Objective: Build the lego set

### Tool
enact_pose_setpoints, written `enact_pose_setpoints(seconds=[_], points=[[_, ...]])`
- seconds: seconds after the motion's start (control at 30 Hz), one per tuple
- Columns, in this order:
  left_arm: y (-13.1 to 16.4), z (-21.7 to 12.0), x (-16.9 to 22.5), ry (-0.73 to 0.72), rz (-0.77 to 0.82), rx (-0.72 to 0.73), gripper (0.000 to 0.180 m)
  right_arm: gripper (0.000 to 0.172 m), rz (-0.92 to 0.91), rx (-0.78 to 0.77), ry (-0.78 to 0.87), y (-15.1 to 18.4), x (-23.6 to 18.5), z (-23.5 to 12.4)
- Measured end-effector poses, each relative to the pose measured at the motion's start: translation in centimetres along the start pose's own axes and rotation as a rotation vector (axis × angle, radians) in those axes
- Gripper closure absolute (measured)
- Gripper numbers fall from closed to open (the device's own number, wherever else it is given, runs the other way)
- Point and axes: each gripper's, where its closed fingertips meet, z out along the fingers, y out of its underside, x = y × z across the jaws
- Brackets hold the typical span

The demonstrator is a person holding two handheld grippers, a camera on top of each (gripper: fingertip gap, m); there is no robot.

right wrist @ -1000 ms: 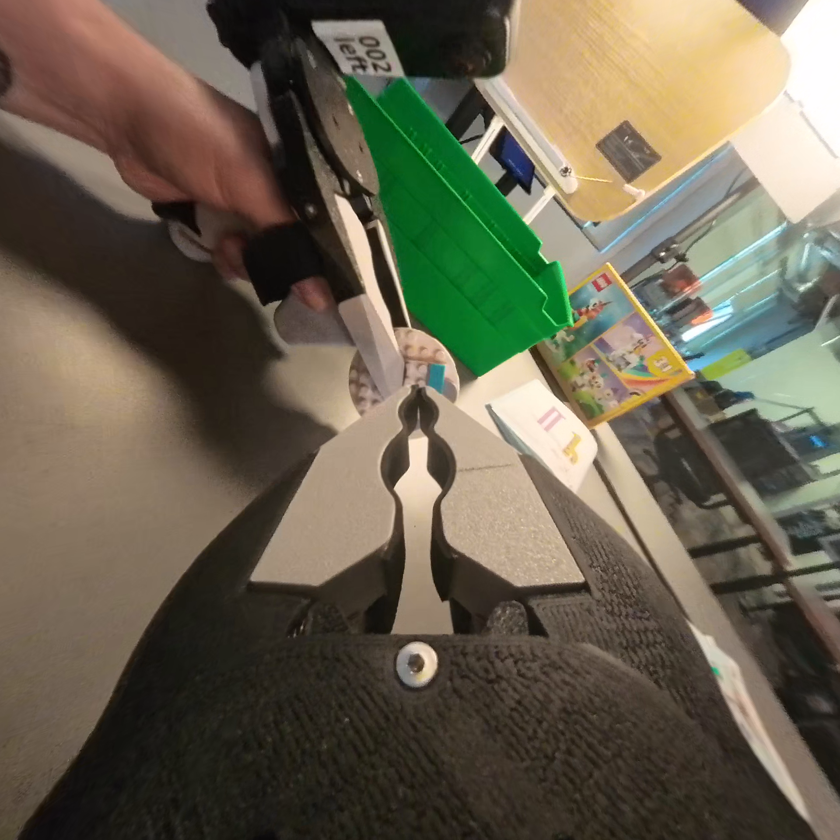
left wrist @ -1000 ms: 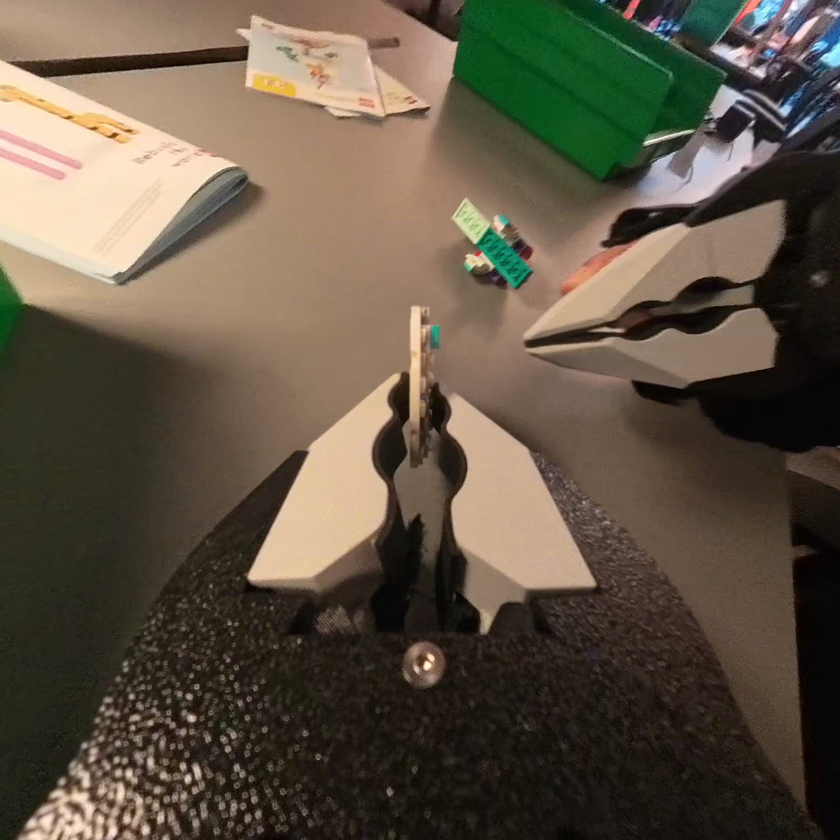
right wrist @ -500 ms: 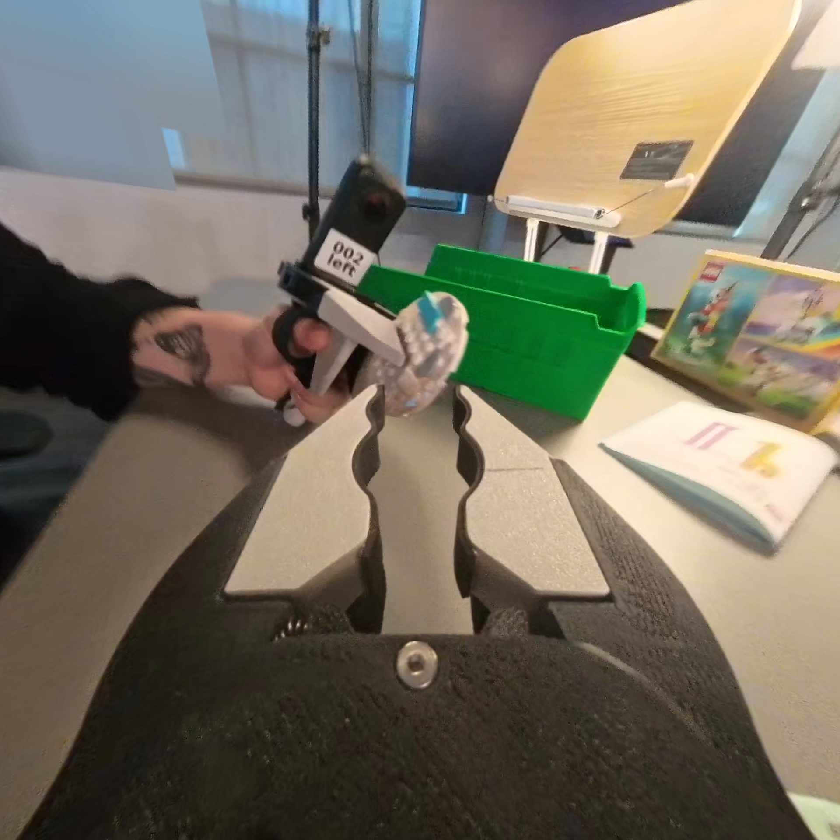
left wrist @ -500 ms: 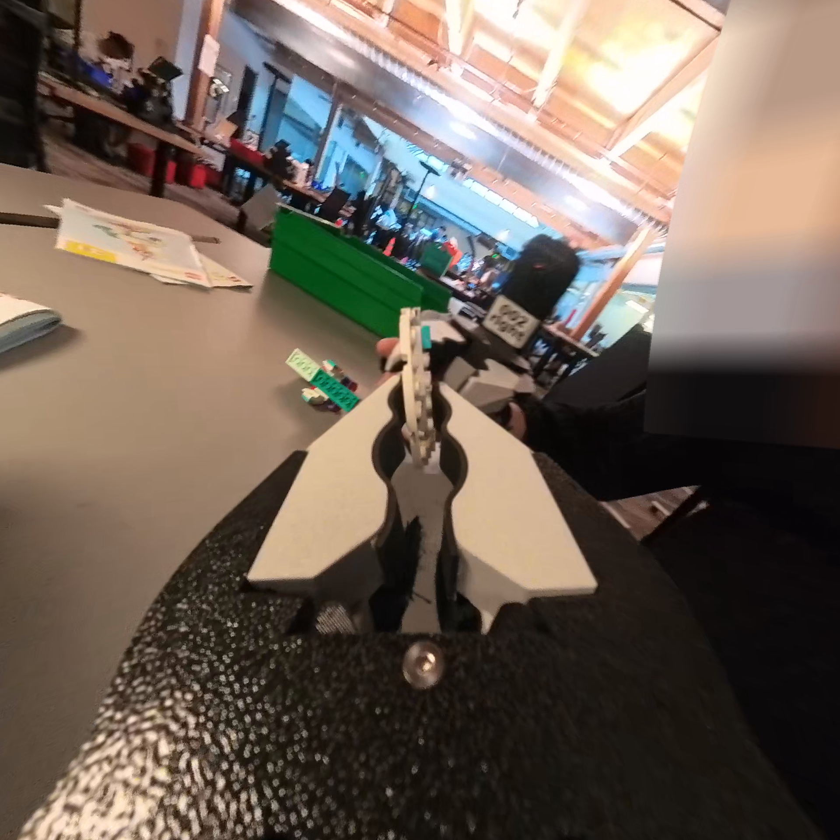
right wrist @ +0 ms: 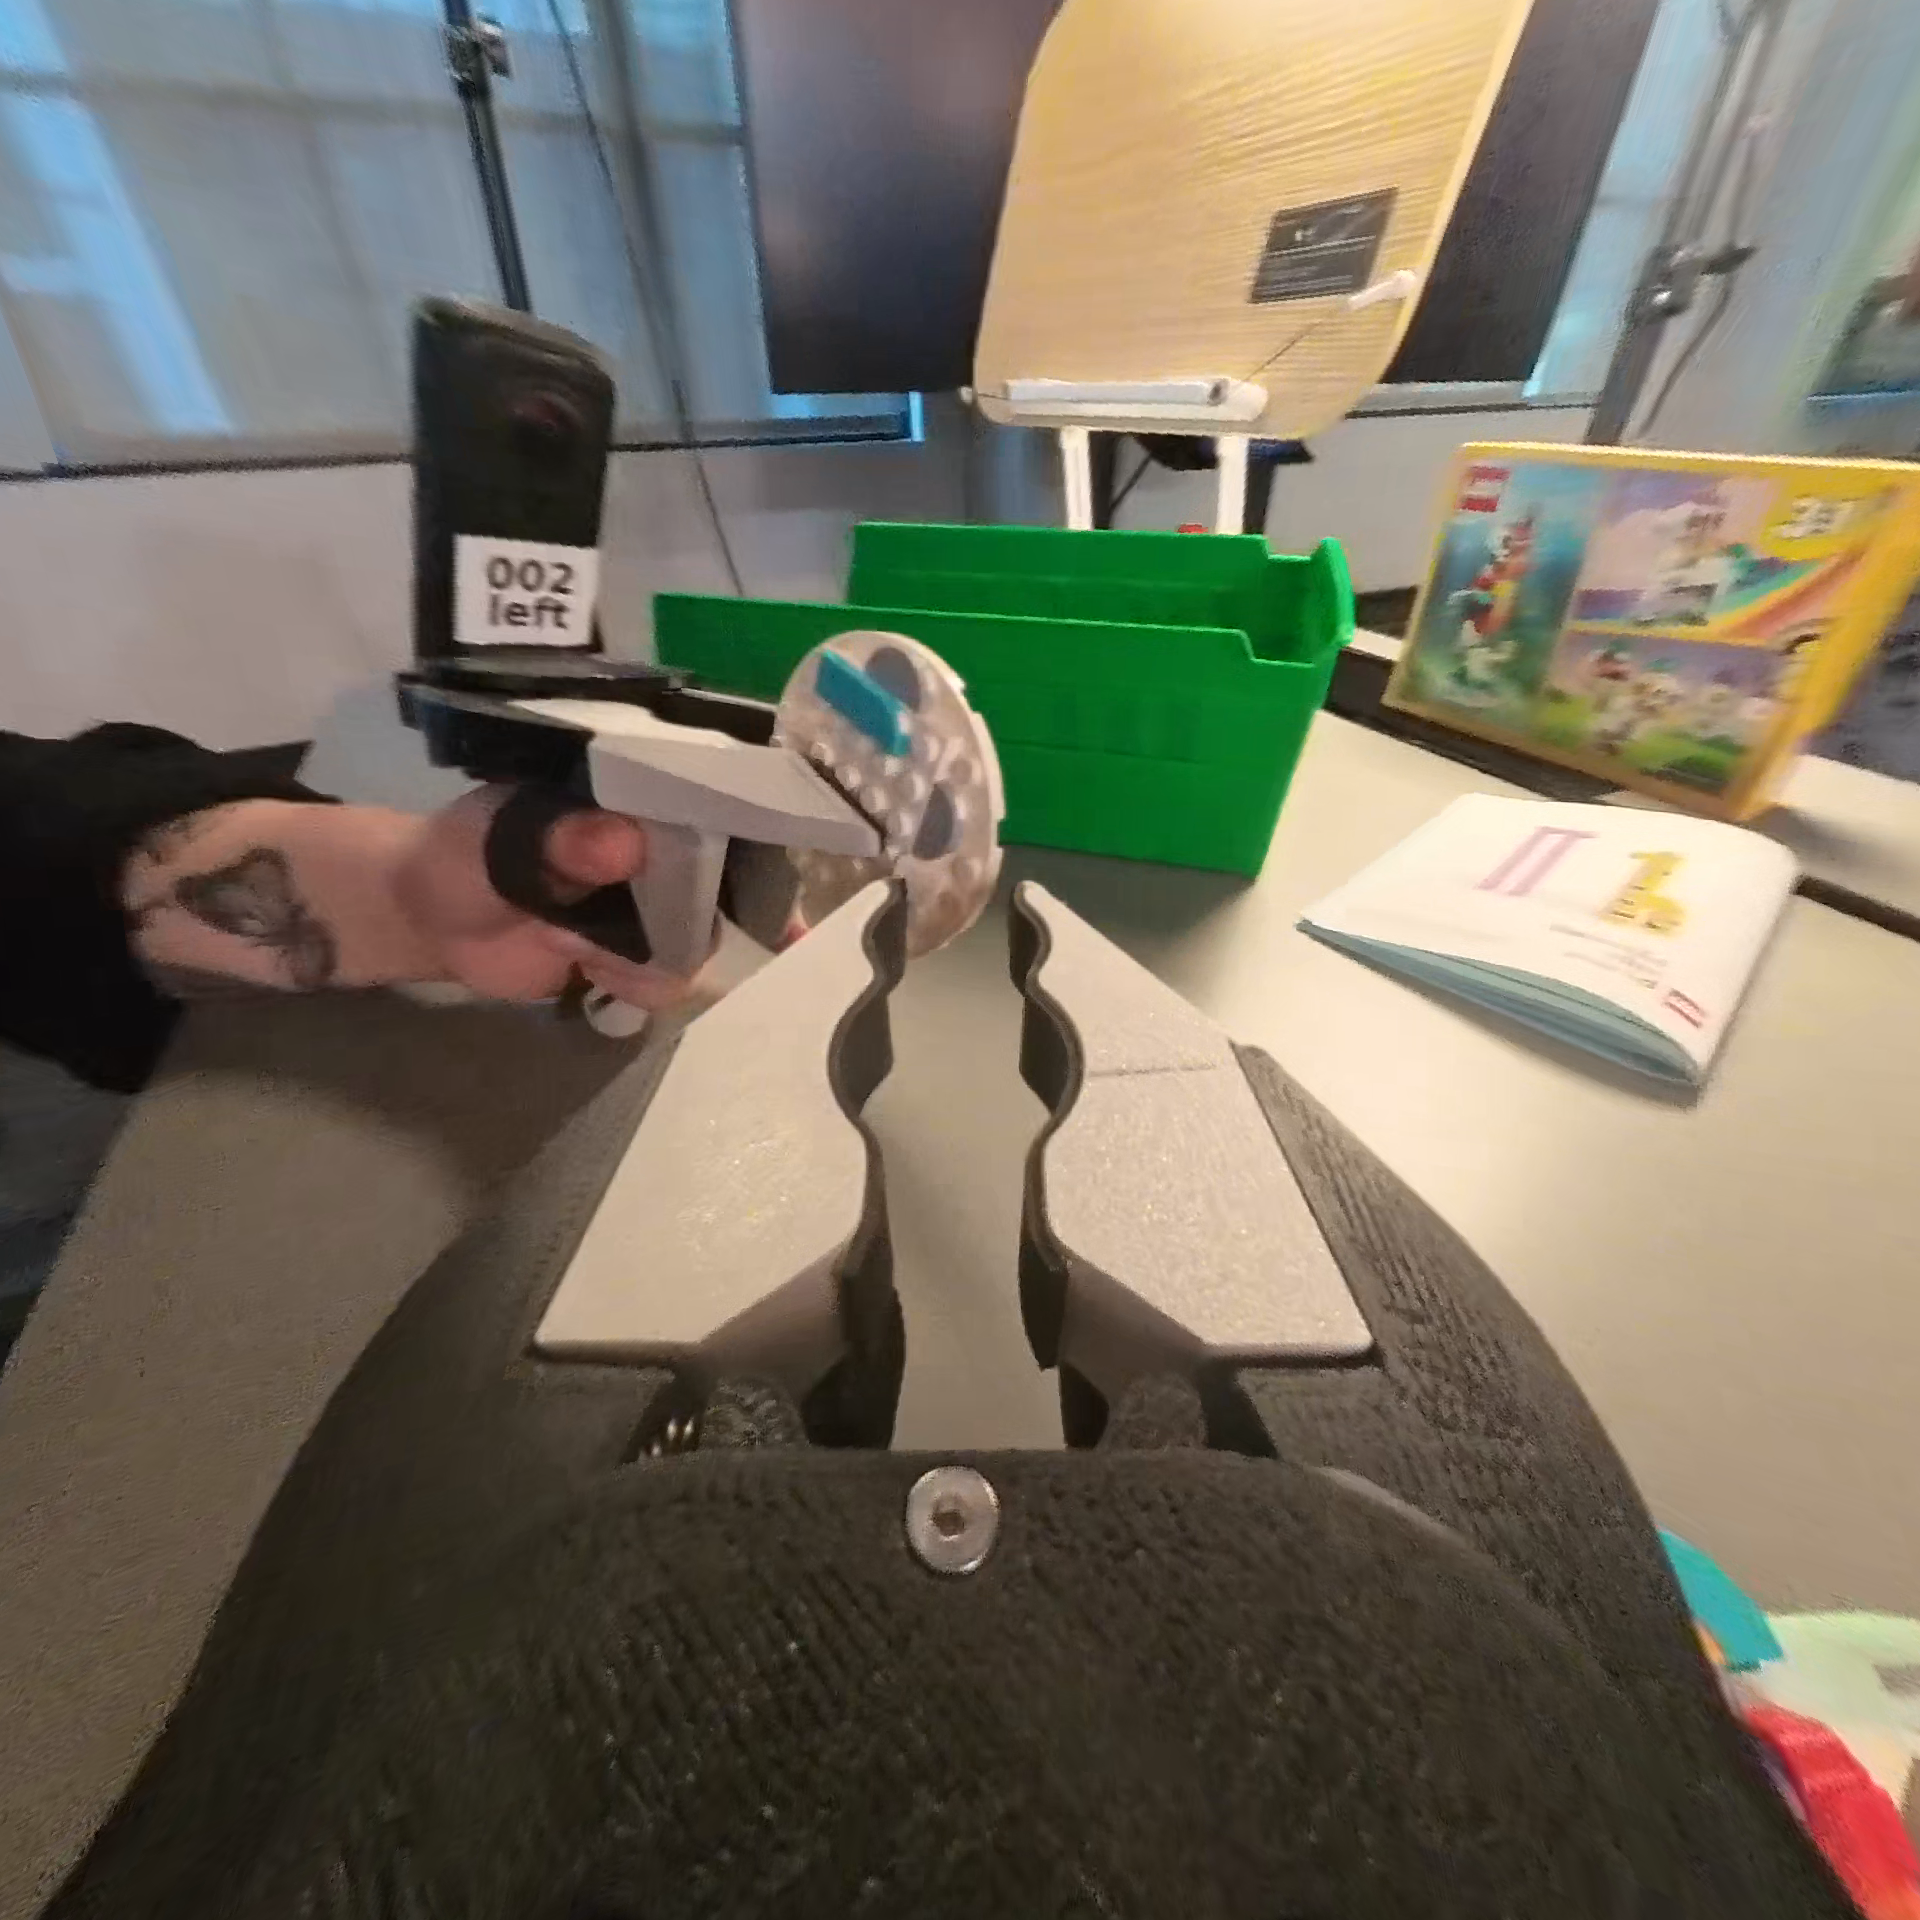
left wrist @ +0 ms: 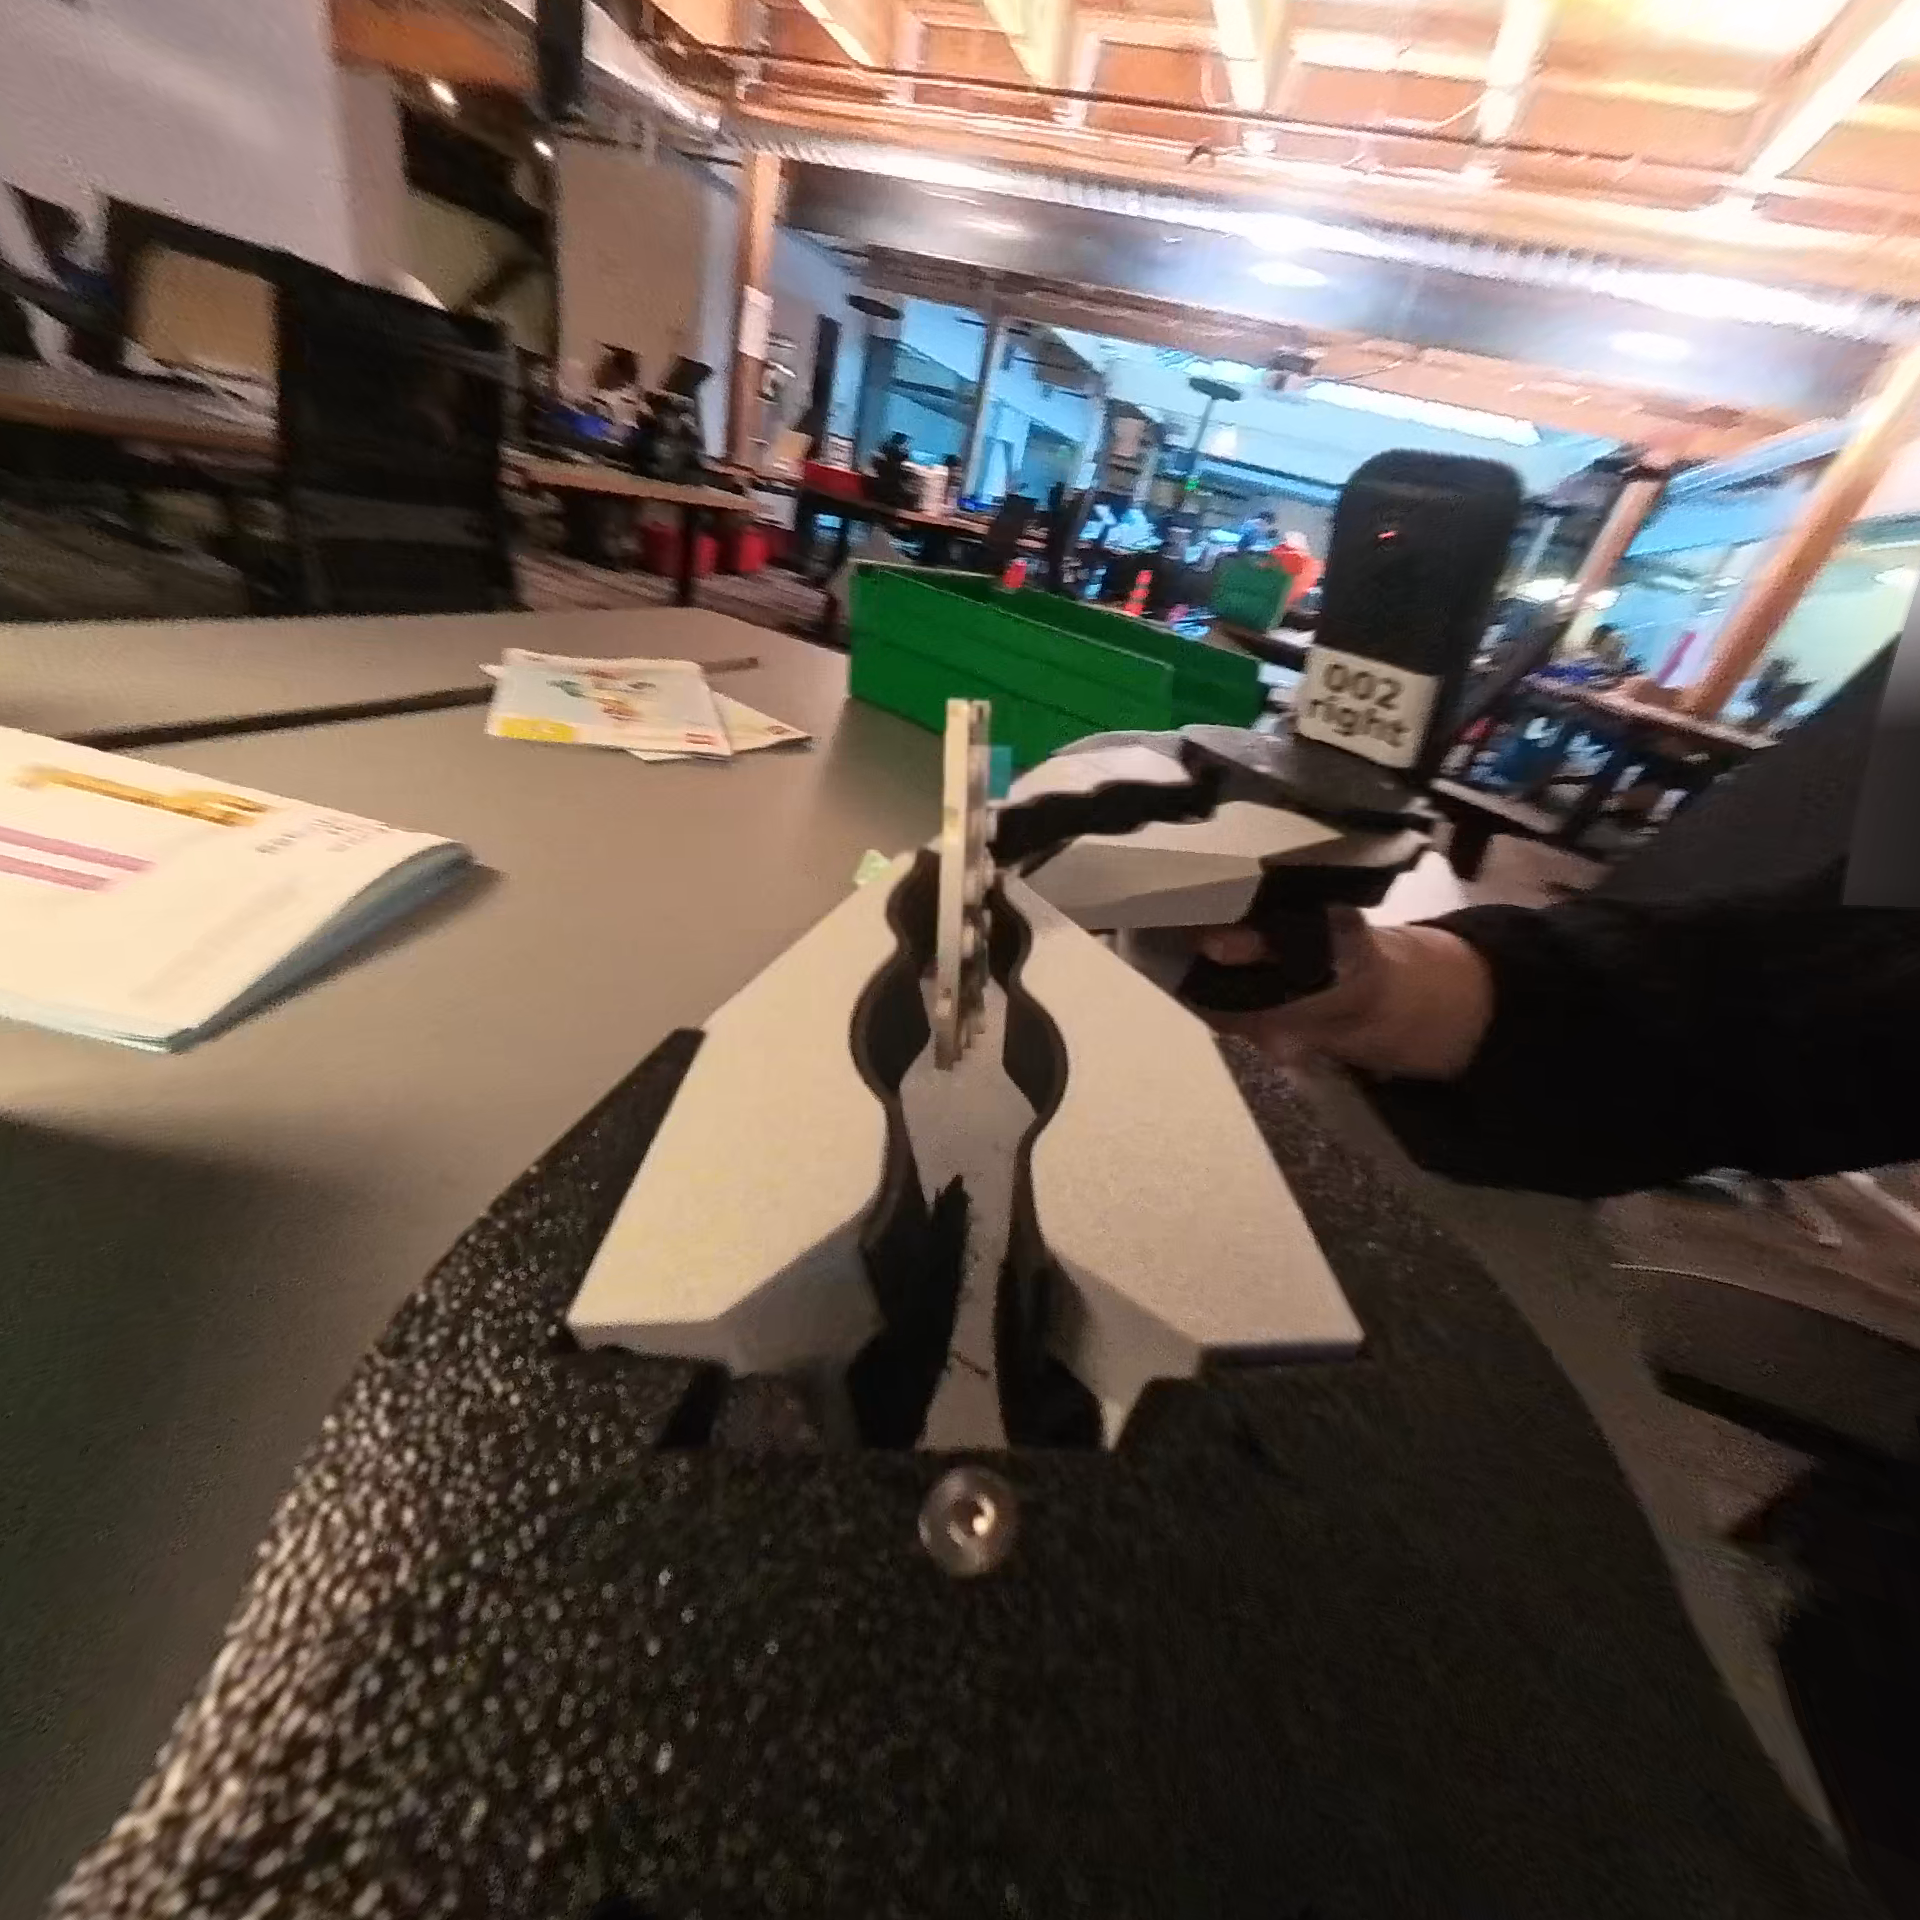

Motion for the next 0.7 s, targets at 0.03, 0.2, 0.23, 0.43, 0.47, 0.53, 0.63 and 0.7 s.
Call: enact_pose_setpoints(seconds=[0.03, 0.2, 0.23, 0.43, 0.47, 0.53, 0.63, 0.7], points=[[-0.1, 0.0, -0.1, -0.022, 0.022, 0.010, 0.176, 0.158, -0.011, 0.007, 0.024, -0.1, 0.0, 0.1], [0.0, 0.3, -0.1, -0.075, 0.077, 0.011, 0.176, 0.153, 0.053, 0.026, 0.014, -0.1, 0.0, 0.2], [0.0, 0.4, 0.1, -0.074, 0.082, 0.008, 0.176, 0.150, 0.070, 0.017, 0.003, 0.1, 0.0, 0.2], [0.0, 0.1, 0.4, -0.001, 0.024, -0.010, 0.176, 0.156, 0.089, 0.010, -0.046, 0.0, -0.4, 0.1], [0.2, 0.1, 0.5, 0.014, 0.034, -0.029, 0.175, 0.156, 0.092, -0.006, -0.062, 0.1, -0.5, 0.0], [0.5, 0.0, 0.7, 0.013, 0.108, -0.055, 0.176, 0.157, 0.099, -0.034, -0.083, 0.3, -0.6, 0.0], [1.1, -0.1, 0.9, 0.006, 0.204, -0.112, 0.176, 0.157, 0.065, -0.085, -0.119, 0.9, -0.8, -0.2], [1.7, -0.2, 0.9, 0.010, 0.260, -0.159, 0.176, 0.157, 0.028, -0.135, -0.141, 1.5, -0.9, -0.3]])
